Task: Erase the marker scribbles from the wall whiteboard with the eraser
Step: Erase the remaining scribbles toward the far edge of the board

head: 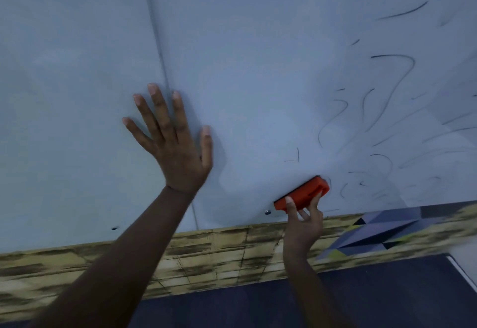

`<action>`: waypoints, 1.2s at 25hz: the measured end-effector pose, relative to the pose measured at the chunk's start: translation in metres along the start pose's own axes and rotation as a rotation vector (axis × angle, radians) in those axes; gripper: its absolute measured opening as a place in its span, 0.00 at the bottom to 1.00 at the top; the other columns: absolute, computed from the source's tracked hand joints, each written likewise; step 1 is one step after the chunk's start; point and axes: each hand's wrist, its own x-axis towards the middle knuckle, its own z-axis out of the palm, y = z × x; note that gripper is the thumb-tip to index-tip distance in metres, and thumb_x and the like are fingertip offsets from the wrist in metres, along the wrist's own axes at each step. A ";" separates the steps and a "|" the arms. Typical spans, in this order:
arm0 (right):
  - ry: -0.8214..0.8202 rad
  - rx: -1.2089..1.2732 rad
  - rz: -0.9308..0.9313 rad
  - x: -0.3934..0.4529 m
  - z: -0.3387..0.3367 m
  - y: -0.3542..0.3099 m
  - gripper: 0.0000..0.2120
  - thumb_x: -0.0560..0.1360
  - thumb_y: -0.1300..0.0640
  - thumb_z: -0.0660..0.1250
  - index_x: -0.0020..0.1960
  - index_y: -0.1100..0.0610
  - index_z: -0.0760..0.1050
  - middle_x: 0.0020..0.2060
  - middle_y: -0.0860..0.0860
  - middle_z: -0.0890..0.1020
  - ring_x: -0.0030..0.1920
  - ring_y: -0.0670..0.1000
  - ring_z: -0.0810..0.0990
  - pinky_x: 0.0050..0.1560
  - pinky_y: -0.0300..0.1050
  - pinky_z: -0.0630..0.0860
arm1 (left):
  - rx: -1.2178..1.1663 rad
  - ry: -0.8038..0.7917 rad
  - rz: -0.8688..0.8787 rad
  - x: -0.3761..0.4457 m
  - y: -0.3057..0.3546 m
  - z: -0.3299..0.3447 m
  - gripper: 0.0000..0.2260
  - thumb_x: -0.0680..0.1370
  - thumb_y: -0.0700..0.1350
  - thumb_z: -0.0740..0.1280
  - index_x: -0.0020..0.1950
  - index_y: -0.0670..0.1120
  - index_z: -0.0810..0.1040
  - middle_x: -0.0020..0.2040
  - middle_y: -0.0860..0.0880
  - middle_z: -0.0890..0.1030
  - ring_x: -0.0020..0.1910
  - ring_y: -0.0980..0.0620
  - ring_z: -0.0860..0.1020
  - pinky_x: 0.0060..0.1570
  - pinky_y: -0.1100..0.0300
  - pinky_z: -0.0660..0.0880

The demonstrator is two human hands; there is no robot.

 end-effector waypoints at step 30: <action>-0.076 0.457 0.865 -0.014 0.019 -0.035 0.32 0.76 0.58 0.75 0.78 0.54 0.69 0.63 0.61 0.81 0.56 0.61 0.84 0.59 0.57 0.81 | 0.036 0.009 0.177 -0.061 0.039 0.039 0.33 0.86 0.56 0.56 0.88 0.44 0.51 0.88 0.40 0.44 0.87 0.40 0.46 0.84 0.38 0.43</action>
